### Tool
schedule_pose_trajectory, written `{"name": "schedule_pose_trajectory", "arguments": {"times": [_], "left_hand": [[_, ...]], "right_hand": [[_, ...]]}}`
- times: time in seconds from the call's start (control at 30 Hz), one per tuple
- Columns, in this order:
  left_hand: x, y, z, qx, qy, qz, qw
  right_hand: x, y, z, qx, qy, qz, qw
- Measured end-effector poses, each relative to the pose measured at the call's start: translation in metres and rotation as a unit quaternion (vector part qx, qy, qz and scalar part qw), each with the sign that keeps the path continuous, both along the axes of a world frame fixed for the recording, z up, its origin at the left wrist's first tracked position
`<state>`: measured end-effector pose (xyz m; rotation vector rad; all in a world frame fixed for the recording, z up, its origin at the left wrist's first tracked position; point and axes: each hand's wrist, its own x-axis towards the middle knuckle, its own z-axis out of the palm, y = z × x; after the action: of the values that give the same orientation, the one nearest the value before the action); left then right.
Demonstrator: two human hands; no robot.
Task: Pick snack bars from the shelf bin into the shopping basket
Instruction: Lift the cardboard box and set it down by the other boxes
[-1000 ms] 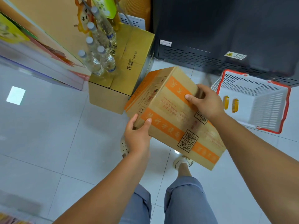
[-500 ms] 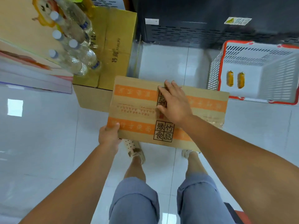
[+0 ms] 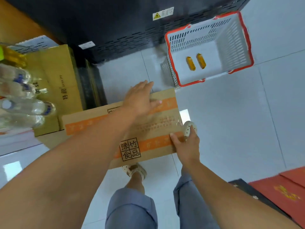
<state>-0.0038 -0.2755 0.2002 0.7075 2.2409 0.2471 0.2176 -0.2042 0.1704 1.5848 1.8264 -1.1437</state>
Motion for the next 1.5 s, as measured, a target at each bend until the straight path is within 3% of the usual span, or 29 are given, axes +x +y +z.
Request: {"name": "schedule_pose_trajectory", "arguments": {"times": [0.07, 0.17, 0.3, 0.5, 0.7, 1.03, 1.13, 1.23, 1.4, 1.5], "left_hand": [[-0.001, 0.025, -0.012, -0.027, -0.045, -0.023, 0.998], [0.000, 0.044, -0.020, -0.076, -0.072, -0.055, 0.993], [0.001, 0.048, -0.011, -0.081, -0.050, -0.046, 0.994], [-0.013, 0.020, 0.034, -0.050, -0.064, 0.028, 0.996], [-0.010, 0.010, 0.053, -0.048, -0.045, 0.022, 0.998], [-0.006, 0.012, 0.030, -0.016, -0.034, 0.011, 0.999], [0.000, 0.010, 0.009, -0.017, -0.003, -0.029, 0.999], [0.005, -0.004, -0.006, -0.004, 0.020, -0.040, 0.999], [0.011, -0.083, -0.009, -0.021, 0.075, 0.092, 0.993], [0.018, -0.153, -0.006, -0.078, 0.145, 0.283, 0.945]], "right_hand": [[0.006, 0.001, 0.000, -0.082, 0.001, -0.086, 0.993], [0.007, 0.003, 0.008, -0.234, 0.065, -0.276, 0.930], [0.009, -0.010, 0.005, -0.206, 0.119, -0.331, 0.913], [0.000, -0.042, 0.033, -0.126, 0.165, -0.267, 0.941], [-0.002, -0.054, 0.060, -0.120, 0.159, -0.285, 0.938], [-0.014, -0.036, 0.038, -0.107, 0.142, -0.294, 0.939], [-0.014, -0.006, 0.001, -0.099, 0.122, -0.257, 0.954], [-0.026, 0.022, 0.011, -0.094, 0.081, -0.186, 0.975], [-0.042, 0.038, 0.017, -0.121, 0.065, -0.065, 0.988], [-0.072, 0.046, 0.023, -0.108, 0.094, 0.018, 0.989]]}}
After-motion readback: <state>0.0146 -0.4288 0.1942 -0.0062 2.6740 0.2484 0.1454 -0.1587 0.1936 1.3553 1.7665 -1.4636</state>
